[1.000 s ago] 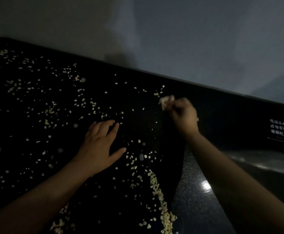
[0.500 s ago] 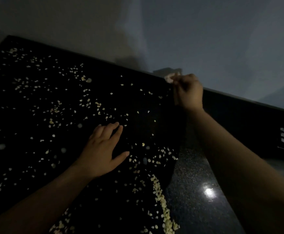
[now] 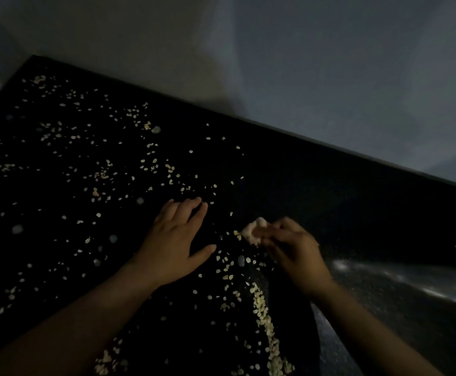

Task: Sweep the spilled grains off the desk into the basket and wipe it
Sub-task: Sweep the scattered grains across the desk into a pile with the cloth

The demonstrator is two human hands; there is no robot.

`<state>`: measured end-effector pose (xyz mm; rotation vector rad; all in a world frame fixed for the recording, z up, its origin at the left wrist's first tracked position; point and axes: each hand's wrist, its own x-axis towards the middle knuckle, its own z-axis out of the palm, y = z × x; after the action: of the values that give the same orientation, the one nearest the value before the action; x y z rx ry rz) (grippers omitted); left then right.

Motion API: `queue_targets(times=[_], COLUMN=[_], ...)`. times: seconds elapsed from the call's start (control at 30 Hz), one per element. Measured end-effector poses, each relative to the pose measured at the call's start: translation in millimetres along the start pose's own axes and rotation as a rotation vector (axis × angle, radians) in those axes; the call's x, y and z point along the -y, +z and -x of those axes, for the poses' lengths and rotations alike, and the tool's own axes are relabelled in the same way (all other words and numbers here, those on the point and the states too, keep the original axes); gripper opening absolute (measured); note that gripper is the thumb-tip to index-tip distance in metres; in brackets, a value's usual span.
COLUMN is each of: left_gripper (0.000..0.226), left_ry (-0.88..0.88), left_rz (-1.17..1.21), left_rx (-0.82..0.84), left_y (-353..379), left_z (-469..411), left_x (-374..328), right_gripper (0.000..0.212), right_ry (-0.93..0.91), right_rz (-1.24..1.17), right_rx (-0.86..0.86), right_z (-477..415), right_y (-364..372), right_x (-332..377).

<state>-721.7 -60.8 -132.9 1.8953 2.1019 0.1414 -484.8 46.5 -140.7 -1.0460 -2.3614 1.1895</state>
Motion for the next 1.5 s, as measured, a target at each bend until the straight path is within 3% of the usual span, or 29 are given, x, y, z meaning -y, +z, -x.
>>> queue_targets(times=[0.1, 0.23, 0.33, 0.43, 0.53, 0.67, 0.77, 0.9, 1.07, 1.2, 1.3, 1.5], left_gripper=[0.08, 0.081, 0.081, 0.084, 0.083, 0.083, 0.084, 0.084, 0.091, 0.098, 0.098, 0.096], left_ry=[-0.006, -0.013, -0.007, -0.024, -0.031, -0.051, -0.097, -0.1, -0.174, -0.217, -0.205, -0.188], left_rz=[-0.032, 0.004, -0.001, 0.059, 0.083, 0.117, 0.168, 0.13, 0.06, 0.02, 0.014, 0.105], left_rx=[0.01, -0.02, -0.036, -0.029, -0.039, -0.042, -0.052, -0.04, -0.025, 0.042, 0.052, 0.049], left_y=[0, 4, 5, 7, 9, 3, -4, -10, -16, -20, -18, -19], left_z=[0, 2, 1, 1, 2, 5, 13, 18, 14, 10, 12, 17], left_x=[-1, -1, -1, 0, 2, 3, 9, 26, 57, 84, 91, 98], right_gripper=[0.029, 0.034, 0.013, 0.019, 0.017, 0.02, 0.022, 0.024, 0.019, 0.024, 0.018, 0.025], right_ry=[0.034, 0.03, 0.126, 0.177, -0.008, -0.136, -0.141, -0.094, -0.018, 0.13, -0.01, -0.161], right_rz=[-0.083, -0.029, -0.037, 0.063, 0.163, 0.123, 0.038, -0.015, 0.096, 0.192, 0.192, 0.076], right_rx=[-0.131, -0.366, -0.467, -0.418, -0.345, -0.111, -0.033, -0.207, -0.475, -0.391, -0.339, 0.011], right_z=[-11, -96, -170, -194, -163, -82, -41, -68, -190, -232, -208, -94], right_y=[-13, -28, -21, -3, 12, 21, 20, 6, -1, 27, 47, 53], right_x=[4, -2, -12, -16, -8, -2, 6, 20, 23, 13, 16, 38])
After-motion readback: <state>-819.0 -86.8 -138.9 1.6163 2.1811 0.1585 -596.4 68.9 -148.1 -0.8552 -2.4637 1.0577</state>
